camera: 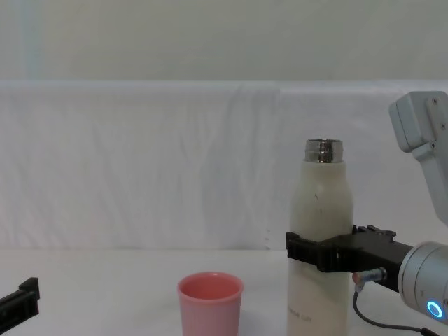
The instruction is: Grasp the thermos with one hand and pour water into the cup lid.
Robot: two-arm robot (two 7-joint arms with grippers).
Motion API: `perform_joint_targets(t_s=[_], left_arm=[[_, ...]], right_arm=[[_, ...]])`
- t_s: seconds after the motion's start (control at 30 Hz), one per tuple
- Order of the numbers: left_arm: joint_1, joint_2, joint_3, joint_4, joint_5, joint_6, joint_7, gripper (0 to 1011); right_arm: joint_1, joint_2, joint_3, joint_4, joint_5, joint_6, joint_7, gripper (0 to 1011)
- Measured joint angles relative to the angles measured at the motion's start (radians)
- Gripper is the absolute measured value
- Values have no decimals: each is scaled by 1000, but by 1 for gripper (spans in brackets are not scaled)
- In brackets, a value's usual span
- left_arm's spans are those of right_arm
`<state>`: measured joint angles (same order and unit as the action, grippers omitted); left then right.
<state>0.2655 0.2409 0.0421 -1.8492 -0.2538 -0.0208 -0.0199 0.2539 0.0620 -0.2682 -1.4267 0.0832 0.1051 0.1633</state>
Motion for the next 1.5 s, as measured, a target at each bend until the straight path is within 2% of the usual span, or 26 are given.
perform_joint_targets(t_s=[0.43,0.67,0.97,1.07,1.5], left_arm=[[0,0,0,0,0,0,0,1001],[0,0,0,0,0,0,0,1001],[0,0,0,0,0,0,0,1001],[0,0,0,0,0,0,0,1001],[0,0,0,0,0,0,0,1001]], right_arm=[[-13,3,6,-19,-3,-13,-9,951],[-24,12,10,-49,-24,-19,-21,951],[-41,40,10,-104,-80,-20,-33,951],[-46,55,5,-121,-116,-20,-37,951],[-55,96,-10,-154,-224,-21,-29,951]])
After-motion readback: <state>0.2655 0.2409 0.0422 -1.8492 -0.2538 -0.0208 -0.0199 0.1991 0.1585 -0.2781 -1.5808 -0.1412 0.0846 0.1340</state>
